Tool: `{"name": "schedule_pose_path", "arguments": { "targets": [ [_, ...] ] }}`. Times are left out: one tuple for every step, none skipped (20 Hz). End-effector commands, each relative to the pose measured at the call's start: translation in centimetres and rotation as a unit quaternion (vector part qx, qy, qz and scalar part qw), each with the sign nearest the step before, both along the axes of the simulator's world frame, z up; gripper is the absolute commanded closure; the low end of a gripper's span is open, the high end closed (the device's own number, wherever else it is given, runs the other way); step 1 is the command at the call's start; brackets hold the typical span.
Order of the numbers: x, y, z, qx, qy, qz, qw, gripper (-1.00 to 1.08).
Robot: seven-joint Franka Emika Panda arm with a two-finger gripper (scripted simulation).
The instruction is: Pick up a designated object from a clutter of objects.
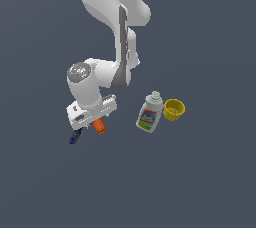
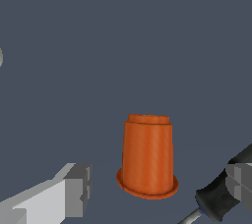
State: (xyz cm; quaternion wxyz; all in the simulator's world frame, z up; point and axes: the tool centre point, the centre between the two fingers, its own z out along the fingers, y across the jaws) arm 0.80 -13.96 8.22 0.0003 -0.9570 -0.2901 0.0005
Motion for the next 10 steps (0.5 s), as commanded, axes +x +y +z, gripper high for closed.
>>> {"name": "schedule_pose_path", "arguments": {
  "targets": [
    [0.0,-0.1,-0.1,0.000,-0.001,0.003,1.0000,-0.92],
    [0.0,0.0,-0.1,0.000,0.000,0.001,1.0000,-0.92],
    [0.0,-0.1,-0.1,0.000,0.000,0.001,1.0000,-0.92],
    [0.0,-0.1,-0.2,0.000,0.000,0.001,1.0000,-0.92],
    [0.0,-0.1,-0.4,0.000,0.000,0.001,1.0000,-0.92],
    [0.0,-0.1,-0.6,0.000,0.000,0.001,1.0000,-0.92],
    [-0.1,-0.1,-0.9,0.000,0.000,0.001,1.0000,-0.92],
    [-0.1,-0.1,-1.3,0.000,0.000,0.001,1.0000,-0.92],
    [-0.1,-0.1,-1.7,0.000,0.000,0.001,1.0000,-0.92],
    [-0.1,-0.1,-2.2,0.000,0.000,0.001,1.0000,-0.92]
  ]
}}
